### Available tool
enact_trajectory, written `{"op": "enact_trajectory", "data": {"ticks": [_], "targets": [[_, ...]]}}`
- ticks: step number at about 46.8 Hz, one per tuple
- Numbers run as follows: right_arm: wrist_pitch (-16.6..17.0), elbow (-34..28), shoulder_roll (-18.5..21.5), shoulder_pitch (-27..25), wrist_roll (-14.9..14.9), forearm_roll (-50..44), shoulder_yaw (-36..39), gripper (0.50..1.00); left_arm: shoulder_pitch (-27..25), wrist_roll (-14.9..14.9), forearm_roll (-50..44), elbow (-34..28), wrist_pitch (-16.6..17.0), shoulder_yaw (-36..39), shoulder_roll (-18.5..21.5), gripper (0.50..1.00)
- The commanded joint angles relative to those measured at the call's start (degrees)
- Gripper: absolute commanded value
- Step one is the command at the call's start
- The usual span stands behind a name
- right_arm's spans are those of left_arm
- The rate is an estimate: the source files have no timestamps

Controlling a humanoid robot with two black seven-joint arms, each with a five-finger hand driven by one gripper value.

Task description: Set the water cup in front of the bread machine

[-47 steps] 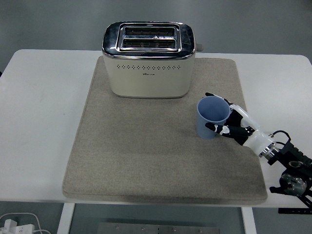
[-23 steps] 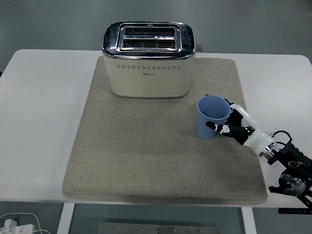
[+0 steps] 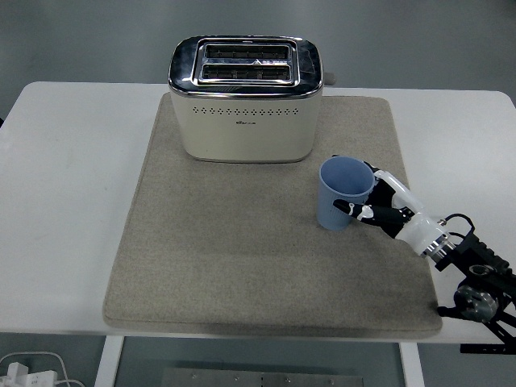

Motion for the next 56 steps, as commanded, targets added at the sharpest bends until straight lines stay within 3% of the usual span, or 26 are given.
{"op": "enact_trajectory", "data": {"ticks": [1, 36, 43, 56], "targets": [[-0.59, -0.03, 0.19, 0.88, 0.0, 0.19, -0.1, 0.5, 0.02, 0.0, 0.09, 0.0, 0.0, 0.0, 0.0, 1.0], [-7.62, -0.56, 8.72, 8.87, 0.0, 0.81, -6.78, 0.5, 0.02, 0.0, 0.09, -0.09, 0.0, 0.09, 0.0, 1.0], [-8.5, -0.82, 9.77, 10.37, 0.0, 1.16, -7.57, 0.5, -0.07, -0.08, 0.09, -0.09, 0.0, 0.09, 0.0, 1.0], [-8.86, -4.86, 15.49, 12.48, 0.0, 1.16, -10.03, 0.5, 0.02, 0.0, 0.09, -0.09, 0.0, 0.09, 0.0, 1.0]]}}
